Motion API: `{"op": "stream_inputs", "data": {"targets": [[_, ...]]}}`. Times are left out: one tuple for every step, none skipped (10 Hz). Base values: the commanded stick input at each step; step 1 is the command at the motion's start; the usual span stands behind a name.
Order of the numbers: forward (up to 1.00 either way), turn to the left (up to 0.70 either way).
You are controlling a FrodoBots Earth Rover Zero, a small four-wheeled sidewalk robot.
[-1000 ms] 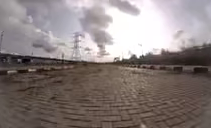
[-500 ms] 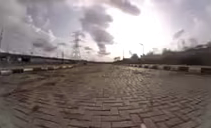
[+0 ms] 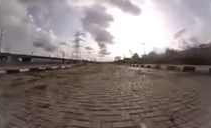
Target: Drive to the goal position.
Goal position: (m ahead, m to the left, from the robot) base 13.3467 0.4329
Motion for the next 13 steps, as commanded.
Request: {"op": "stream_inputs", "data": {"targets": [[1.0, 0.0], [1.0, 0.0], [1.0, 0.0], [1.0, 0.0], [1.0, 0.0], [1.0, 0.0], [1.0, 0.0], [1.0, 0.0], [1.0, 0.0], [1.0, 0.0], [1.0, 0.0], [1.0, 0.0], [1.0, 0.0]]}}
